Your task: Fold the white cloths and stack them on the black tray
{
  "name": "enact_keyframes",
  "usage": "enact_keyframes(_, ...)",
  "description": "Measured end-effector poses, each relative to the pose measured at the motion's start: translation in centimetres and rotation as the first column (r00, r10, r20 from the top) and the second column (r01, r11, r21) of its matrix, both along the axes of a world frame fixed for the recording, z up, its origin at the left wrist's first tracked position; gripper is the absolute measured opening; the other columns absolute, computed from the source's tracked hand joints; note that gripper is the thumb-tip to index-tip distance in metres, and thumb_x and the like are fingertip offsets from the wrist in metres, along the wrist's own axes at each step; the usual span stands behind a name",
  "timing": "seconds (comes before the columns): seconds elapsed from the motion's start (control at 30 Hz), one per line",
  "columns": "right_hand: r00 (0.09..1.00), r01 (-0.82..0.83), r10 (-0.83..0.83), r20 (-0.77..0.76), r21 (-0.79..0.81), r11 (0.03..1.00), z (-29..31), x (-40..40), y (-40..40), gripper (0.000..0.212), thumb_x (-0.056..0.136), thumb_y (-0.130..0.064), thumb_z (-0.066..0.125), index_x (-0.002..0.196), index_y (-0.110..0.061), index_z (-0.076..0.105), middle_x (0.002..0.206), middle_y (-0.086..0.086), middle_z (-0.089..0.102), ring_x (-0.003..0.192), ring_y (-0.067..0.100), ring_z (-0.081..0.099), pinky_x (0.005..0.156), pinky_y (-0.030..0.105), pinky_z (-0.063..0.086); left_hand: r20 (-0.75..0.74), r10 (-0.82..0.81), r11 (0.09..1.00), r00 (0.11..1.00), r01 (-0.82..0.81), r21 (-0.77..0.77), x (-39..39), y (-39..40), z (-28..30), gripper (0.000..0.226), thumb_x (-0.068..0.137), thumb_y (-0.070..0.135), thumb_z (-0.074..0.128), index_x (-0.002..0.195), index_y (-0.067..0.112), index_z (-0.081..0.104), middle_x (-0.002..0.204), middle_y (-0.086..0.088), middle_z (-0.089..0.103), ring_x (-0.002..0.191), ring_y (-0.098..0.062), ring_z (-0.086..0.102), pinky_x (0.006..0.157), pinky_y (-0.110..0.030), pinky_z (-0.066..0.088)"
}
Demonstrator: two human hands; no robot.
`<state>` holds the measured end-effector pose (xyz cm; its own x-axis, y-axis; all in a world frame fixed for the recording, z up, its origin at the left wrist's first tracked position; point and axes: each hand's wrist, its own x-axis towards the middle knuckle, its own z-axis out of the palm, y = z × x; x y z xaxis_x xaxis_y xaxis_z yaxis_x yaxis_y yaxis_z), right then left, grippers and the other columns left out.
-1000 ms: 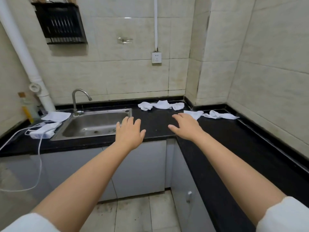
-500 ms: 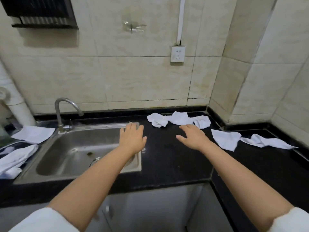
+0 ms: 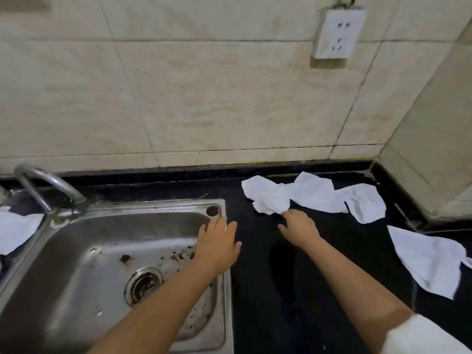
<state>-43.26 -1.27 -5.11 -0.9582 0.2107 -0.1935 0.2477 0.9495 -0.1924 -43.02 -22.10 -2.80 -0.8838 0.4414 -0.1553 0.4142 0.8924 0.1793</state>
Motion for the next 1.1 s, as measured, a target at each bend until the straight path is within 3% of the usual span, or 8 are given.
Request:
enact_keyframes(0.2, 1.0, -0.005, 0.005, 0.001, 0.128, 0.992, -4.7, -6.3, 2.3, 0.027, 0.088, -0.019, 0.052, 0.11, -0.009, 0.061, 0.118, 0.011, 0.057, 0.114, 0.031, 0.048, 0.097, 0.04, 0.039, 0.071, 0.044, 0.999, 0.997, -0.042, -0.028, -4.5, 1.8, -2.9, 0.048, 0.096, 0.035, 0.04, 0.139, 0.016, 0.03, 0.146, -0.006, 0.03, 0.139, -0.022, 0.022, 0.113, -0.038, 0.023)
enact_keyframes(0.3, 0.988, -0.099, 0.114, -0.108, 0.131, 0.986, -5.8, -6.9, 3.6, 0.008, 0.06, -0.004, 0.076, 0.066, -0.008, 0.072, 0.073, 0.011, 0.067, 0.079, 0.034, 0.062, 0.074, 0.042, 0.052, 0.124, 0.063, 0.998, 0.99, -0.061, -0.02, -6.7, 3.8, -4.3, 0.05, 0.096, 0.034, 0.041, 0.141, 0.015, 0.029, 0.148, -0.006, 0.029, 0.139, -0.023, 0.023, 0.113, -0.04, 0.026)
enact_keyframes(0.37, 0.958, -0.224, 0.225, -0.176, 0.026, 0.974, -6.6, -6.6, 4.9, 0.013, 0.055, -0.003, 0.08, 0.053, -0.009, 0.068, 0.055, 0.007, 0.063, 0.061, 0.032, 0.062, 0.062, 0.039, 0.055, 0.153, 0.053, 0.998, 0.987, -0.058, 0.029, -7.6, 5.6, -5.2, 0.052, 0.096, 0.031, 0.043, 0.143, 0.017, 0.026, 0.15, -0.007, 0.027, 0.139, -0.024, 0.023, 0.112, -0.039, 0.027)
enact_keyframes(0.5, 0.894, -0.412, 0.371, -0.252, -0.136, 0.901, -5.0, -4.2, 5.8, 0.025, 0.076, -0.022, 0.052, 0.06, -0.01, 0.068, 0.056, 0.004, 0.063, 0.057, 0.023, 0.061, 0.063, 0.03, 0.051, 0.143, 0.072, 0.983, 0.987, -0.095, 0.157, -8.2, 9.2, -6.6, 0.051, 0.094, 0.027, 0.047, 0.143, 0.026, 0.031, 0.149, -0.008, 0.028, 0.136, -0.026, 0.026, 0.107, -0.037, 0.034)
enact_keyframes(0.6, 0.86, -0.471, 0.39, -0.331, -0.217, 0.855, -3.8, -1.9, 6.3, 0.025, 0.076, -0.023, 0.051, 0.068, -0.011, 0.071, 0.061, 0.002, 0.067, 0.057, 0.02, 0.063, 0.066, 0.029, 0.051, 0.145, 0.069, 0.968, 0.987, -0.101, 0.23, -7.8, 11.0, -7.3, 0.036, 0.094, 0.025, 0.047, 0.13, 0.024, 0.052, 0.144, -0.005, 0.035, 0.133, -0.024, 0.031, 0.103, -0.033, 0.037)
enact_keyframes(0.77, 0.94, -0.299, 0.206, -0.272, -0.366, 0.881, -2.1, 1.2, 6.7, 0.012, 0.078, -0.012, 0.062, 0.083, -0.007, 0.071, 0.071, 0.006, 0.068, 0.066, 0.021, 0.06, 0.071, 0.023, 0.039, 0.029, -0.127, 0.954, 0.991, 0.114, 0.276, -6.6, 9.6, -6.7, 0.029, 0.096, 0.026, 0.044, 0.116, 0.018, 0.064, 0.119, -0.002, 0.061, 0.114, -0.02, 0.051, 0.096, -0.028, 0.039)
enact_keyframes(0.9, 0.944, -0.323, 0.272, -0.185, -0.365, 0.873, -0.1, 4.1, 5.2, 0.022, 0.086, -0.017, 0.06, 0.105, -0.009, 0.065, 0.076, -0.01, 0.05, 0.085, 0.01, 0.042, 0.07, 0.015, 0.028, -0.033, -0.335, 0.89, 0.942, 0.327, 0.318, -5.1, 6.9, -3.5, 0.042, 0.092, 0.035, 0.036, 0.099, 0.011, 0.07, 0.091, -0.01, 0.069, 0.09, -0.028, 0.06, 0.081, -0.032, 0.045)
enact_keyframes(1.1, 0.966, -0.206, 0.142, -0.216, -0.312, 0.928, 4.7, 10.7, 4.0, 0.015, 0.085, -0.014, 0.061, 0.096, -0.007, 0.069, 0.07, -0.018, 0.04, 0.066, 0.0, 0.042, 0.061, 0.011, 0.032, -0.269, -0.478, 0.778, 0.836, 0.545, 0.311, -1.9, 4.1, 0.7, 0.039, 0.085, 0.03, 0.038, 0.074, 0.011, 0.07, 0.062, -0.004, 0.064, 0.058, -0.022, 0.062, 0.056, -0.024, 0.045)
